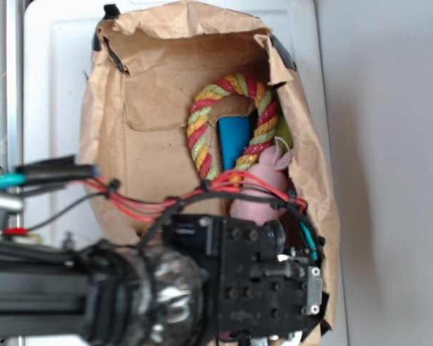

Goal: Grab the green block.

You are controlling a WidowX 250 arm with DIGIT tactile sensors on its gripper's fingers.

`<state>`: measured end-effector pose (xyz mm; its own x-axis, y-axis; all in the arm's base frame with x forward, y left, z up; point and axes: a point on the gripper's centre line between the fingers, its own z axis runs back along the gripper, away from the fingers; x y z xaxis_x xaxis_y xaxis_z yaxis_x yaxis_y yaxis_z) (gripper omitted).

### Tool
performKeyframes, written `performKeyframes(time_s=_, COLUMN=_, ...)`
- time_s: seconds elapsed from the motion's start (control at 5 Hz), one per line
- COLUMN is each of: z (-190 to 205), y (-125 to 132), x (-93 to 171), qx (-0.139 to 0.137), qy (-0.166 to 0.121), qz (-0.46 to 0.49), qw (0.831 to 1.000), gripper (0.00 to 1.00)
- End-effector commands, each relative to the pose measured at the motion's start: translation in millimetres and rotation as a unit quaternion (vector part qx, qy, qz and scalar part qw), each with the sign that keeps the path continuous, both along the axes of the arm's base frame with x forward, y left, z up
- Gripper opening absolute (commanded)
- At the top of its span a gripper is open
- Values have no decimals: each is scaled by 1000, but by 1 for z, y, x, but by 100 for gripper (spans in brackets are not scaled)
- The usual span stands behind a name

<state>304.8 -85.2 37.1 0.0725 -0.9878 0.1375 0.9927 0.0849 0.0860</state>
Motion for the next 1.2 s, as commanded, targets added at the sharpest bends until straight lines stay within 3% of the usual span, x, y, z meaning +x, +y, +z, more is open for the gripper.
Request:
performKeyframes(time_s=0.0, z=-11, y=-14, x=-1, qx=49, qy=-20, qz=-26, qw=998, gripper=100)
performKeyframes(time_s=0.2, z=-10, y=-13, x=-4, qx=57, qy=-30, qz=-18, qw=998, gripper=0)
performKeyframes(time_s=0.6, z=10, y=4, x=-7, qx=33, qy=-40, qz=15, qw=999, gripper=0)
performKeyframes(time_s=0.8, z=39, y=35, x=-13, qx=-13, qy=-49, qz=101, qw=994, gripper=0)
performKeyframes(time_s=1.0, z=65, y=55, x=-23, qx=-10, qy=-70, qz=180, qw=981, gripper=0)
